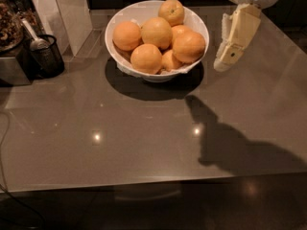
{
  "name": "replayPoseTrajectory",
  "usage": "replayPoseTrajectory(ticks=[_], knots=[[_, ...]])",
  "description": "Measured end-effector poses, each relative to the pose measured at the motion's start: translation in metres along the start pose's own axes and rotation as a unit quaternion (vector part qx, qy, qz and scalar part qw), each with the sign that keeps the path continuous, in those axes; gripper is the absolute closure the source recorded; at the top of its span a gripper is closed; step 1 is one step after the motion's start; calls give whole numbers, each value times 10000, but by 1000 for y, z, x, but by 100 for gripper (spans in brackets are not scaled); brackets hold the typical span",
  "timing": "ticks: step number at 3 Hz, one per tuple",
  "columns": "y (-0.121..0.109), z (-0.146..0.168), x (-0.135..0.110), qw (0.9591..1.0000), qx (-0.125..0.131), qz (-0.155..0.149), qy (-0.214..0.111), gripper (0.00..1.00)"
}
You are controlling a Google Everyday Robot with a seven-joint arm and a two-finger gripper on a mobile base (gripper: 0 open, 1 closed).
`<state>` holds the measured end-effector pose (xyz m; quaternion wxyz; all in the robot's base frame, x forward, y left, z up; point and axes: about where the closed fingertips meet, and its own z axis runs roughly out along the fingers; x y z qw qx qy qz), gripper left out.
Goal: Pick orange from white bowl
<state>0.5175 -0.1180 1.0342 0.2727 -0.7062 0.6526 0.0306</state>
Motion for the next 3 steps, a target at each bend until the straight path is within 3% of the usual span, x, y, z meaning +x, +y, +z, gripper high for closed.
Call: replayPoseTrajectory(ticks=[1,2,3], knots=[[-25,3,11,9998,203,46,12,0],[-93,20,28,9982,584,56,-91,0],[-96,20,28,9981,606,61,-104,0]])
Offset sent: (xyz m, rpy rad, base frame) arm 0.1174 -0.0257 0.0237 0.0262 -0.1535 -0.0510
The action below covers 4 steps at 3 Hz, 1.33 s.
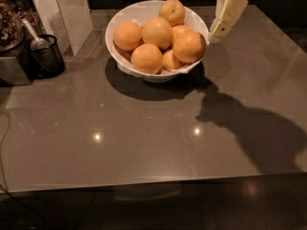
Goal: Pick orange from white bowl
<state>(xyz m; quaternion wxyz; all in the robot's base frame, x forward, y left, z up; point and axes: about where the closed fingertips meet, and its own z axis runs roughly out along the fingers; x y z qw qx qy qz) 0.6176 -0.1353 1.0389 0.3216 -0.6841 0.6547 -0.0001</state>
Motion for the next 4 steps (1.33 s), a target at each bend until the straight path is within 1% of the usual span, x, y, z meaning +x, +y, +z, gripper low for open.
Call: replayPoseTrajectory(ticks=[1,2,3,4], knots=[[2,10,2,9999,-100,102,-32,0],[5,43,-1,9990,-336,241,-187,0],[7,75,-9,9978,-511,291,-296,0],[13,97,-6,9971,-630,363,-203,0]])
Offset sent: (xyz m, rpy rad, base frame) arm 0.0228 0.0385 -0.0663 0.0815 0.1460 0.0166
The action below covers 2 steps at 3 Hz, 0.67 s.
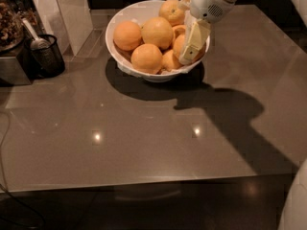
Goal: Pick orange from white bowl
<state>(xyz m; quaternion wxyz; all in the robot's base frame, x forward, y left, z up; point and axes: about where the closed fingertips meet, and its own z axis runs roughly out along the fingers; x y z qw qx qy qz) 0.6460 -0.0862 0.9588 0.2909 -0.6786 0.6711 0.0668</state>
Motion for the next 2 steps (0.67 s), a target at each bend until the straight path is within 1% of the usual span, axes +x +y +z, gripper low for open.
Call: replayPoseTrajectory(ticks=[1,2], knots=[[6,10,19,9994,-96,97,318,0],[9,10,38,9979,-102,195,606,0]])
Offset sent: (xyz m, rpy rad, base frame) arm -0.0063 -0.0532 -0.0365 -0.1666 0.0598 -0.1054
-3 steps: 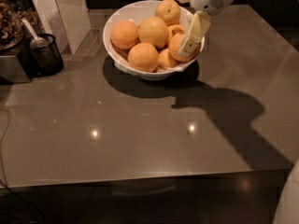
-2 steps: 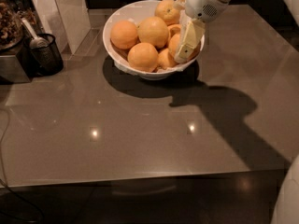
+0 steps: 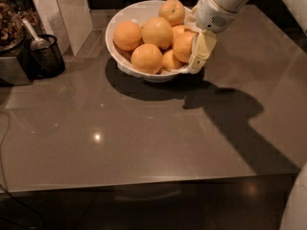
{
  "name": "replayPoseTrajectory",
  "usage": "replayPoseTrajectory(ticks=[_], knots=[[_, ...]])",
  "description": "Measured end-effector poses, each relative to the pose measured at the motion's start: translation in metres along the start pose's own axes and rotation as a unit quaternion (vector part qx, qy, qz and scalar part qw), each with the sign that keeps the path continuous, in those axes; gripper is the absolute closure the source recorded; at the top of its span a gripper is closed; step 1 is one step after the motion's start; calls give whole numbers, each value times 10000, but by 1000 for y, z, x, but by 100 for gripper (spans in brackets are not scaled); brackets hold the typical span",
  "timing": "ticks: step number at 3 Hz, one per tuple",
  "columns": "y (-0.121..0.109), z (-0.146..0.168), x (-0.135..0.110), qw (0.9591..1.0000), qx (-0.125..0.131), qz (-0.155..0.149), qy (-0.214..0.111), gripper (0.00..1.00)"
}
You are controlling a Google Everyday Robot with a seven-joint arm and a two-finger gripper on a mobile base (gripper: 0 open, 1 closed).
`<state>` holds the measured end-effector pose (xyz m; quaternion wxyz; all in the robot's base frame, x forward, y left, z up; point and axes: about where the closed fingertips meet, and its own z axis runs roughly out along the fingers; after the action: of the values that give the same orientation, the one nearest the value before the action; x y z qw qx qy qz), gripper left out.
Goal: Pick orange from white bowl
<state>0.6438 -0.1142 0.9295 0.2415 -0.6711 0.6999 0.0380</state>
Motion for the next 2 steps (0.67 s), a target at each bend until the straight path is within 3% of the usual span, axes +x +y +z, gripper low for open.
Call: replayPoseTrajectory(ticks=[1,2], knots=[[0,0,0,10000,1,0,4,0],[0,0,0,10000,1,0,4,19]])
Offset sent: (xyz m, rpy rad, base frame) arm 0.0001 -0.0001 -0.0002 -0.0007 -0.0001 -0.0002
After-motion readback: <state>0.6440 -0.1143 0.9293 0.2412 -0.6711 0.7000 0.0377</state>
